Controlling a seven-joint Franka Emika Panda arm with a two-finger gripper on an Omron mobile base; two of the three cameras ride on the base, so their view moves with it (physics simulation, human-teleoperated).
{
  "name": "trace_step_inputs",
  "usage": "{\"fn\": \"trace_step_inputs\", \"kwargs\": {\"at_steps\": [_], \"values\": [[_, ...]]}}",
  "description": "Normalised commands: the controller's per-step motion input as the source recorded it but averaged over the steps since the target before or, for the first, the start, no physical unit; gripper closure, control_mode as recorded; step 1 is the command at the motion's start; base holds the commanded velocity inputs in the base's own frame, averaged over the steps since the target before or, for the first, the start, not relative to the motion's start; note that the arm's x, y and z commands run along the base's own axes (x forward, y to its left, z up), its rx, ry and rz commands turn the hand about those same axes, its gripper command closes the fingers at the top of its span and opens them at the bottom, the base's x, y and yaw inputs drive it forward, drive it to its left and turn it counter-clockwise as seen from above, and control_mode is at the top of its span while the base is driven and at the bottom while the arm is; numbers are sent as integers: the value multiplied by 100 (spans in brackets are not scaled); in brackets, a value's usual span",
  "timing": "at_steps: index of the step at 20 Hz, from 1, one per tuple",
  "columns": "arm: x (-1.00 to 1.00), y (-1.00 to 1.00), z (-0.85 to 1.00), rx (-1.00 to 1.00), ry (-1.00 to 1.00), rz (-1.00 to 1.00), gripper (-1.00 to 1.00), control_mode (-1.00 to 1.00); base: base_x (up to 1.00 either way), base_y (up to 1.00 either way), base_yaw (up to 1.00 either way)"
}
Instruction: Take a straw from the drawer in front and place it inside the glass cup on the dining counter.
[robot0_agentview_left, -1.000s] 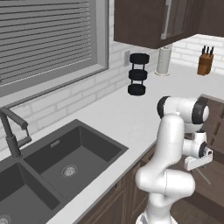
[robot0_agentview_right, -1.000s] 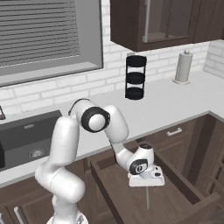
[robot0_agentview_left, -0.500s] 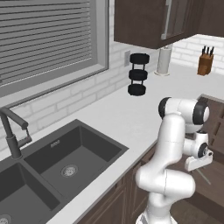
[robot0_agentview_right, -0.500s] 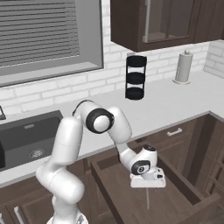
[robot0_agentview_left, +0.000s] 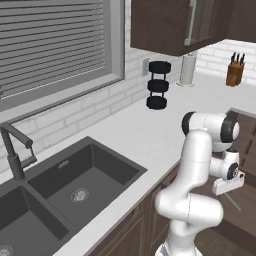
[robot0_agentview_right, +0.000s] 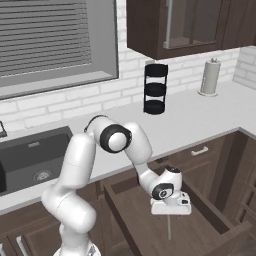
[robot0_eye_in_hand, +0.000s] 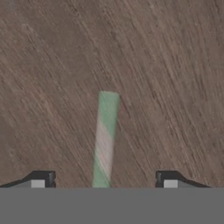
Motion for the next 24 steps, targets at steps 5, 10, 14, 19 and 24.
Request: {"fn": "trace_step_inputs", "kwargs": {"at_steps": [5, 10, 14, 19, 24], "values": [[4, 0, -33, 2, 0, 2, 100, -100, 0, 0, 0], [0, 0, -38, 3, -3, 4, 100, -100, 0, 0, 0], [0, 0, -32, 0, -1, 3, 100, -100, 0, 0, 0], [0, 0, -29, 0, 0, 4, 100, -100, 0, 0, 0], [0, 1, -19, 0, 0, 4, 100, -100, 0, 0, 0]]}}
